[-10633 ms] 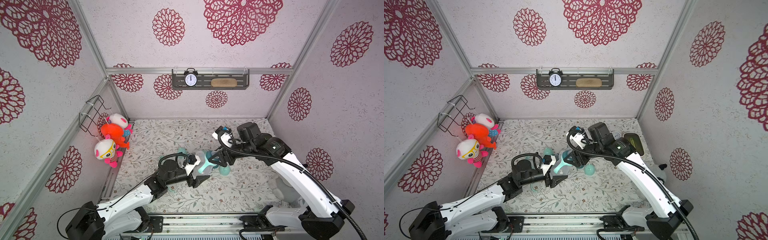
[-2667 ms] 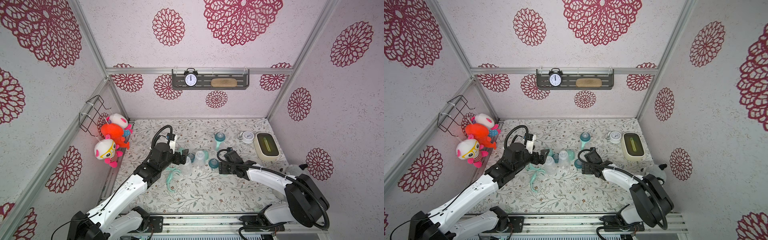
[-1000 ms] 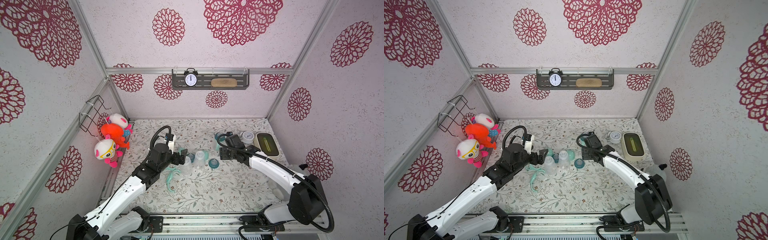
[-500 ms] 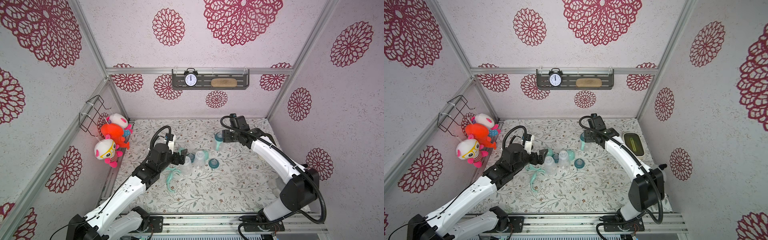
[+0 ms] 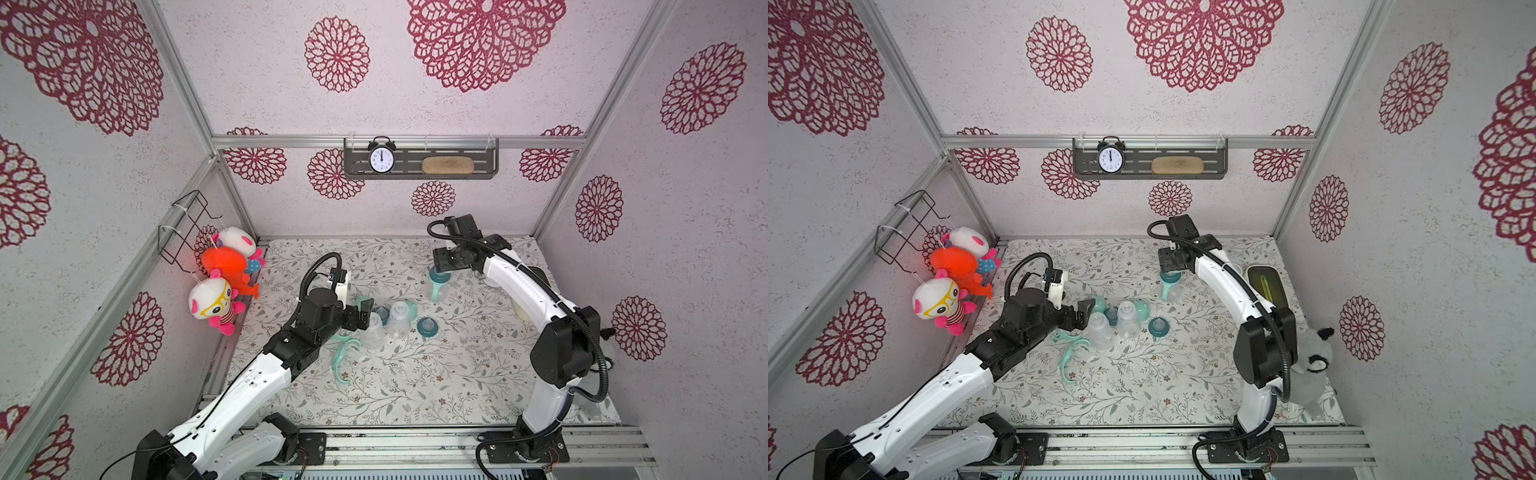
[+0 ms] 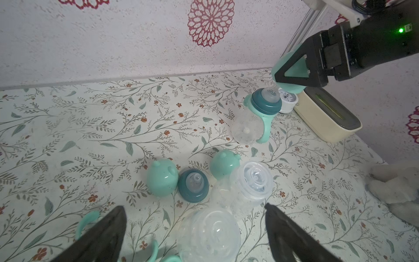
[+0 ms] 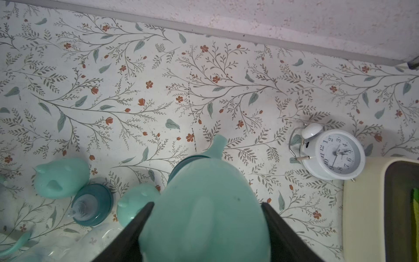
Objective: Assemble the baby bottles
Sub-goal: Close the lid on the baby bottle.
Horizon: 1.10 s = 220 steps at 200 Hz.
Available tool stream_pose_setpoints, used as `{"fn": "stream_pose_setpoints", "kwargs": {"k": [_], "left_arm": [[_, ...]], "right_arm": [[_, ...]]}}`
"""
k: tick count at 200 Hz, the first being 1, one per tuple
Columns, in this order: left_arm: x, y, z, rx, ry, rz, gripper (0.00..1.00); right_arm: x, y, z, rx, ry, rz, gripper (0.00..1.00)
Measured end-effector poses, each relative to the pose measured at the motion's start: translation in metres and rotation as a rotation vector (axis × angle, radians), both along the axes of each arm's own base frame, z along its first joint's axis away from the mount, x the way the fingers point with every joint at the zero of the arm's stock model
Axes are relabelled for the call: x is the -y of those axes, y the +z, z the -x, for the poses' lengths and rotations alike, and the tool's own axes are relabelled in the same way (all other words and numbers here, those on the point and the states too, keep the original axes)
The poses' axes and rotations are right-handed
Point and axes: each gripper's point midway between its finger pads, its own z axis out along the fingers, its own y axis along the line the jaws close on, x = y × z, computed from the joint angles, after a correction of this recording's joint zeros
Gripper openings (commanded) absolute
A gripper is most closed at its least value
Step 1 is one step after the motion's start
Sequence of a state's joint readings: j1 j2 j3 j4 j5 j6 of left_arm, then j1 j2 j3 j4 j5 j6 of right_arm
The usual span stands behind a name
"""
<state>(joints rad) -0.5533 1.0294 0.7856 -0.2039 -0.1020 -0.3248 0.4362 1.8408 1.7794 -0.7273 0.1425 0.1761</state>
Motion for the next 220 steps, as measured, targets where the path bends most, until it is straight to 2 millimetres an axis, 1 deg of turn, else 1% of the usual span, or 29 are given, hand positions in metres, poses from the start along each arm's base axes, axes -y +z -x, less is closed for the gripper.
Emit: {"fn": "stream_pose_setpoints", "kwargs": {"k": [45,78,98,132,220], "left_arm": [[-0.001,0.001,0.0,0.004,0.002,-0.003,0.98],[-0.001,0.001,0.0,0.005,0.005,-0.004,0.98],[-0.002,0.001,0.0,0.005,0.006,-0.005,0.98],[-0.002,0.001,0.0,0.005,0.006,-0.005,0.98],[-0.002,0.0,0.0,0.004,0.006,-0.005,0.98]], "right_arm": [[-0.006,-0.001,-0.008,-0.033,0.024,0.011,0.72],[-0.006,-0.013,-0.014,-0.075,0.028,0.032,0.72],[-0.004,-0.023,-0.013,-0.111,0.034,0.045,0.72],[-0.006,-0.034,-0.01,-0.154,0.044,0.048,0.72],[-0.008,-0.039,-0.006,-0.177,0.062,0.043,0.72]]}}
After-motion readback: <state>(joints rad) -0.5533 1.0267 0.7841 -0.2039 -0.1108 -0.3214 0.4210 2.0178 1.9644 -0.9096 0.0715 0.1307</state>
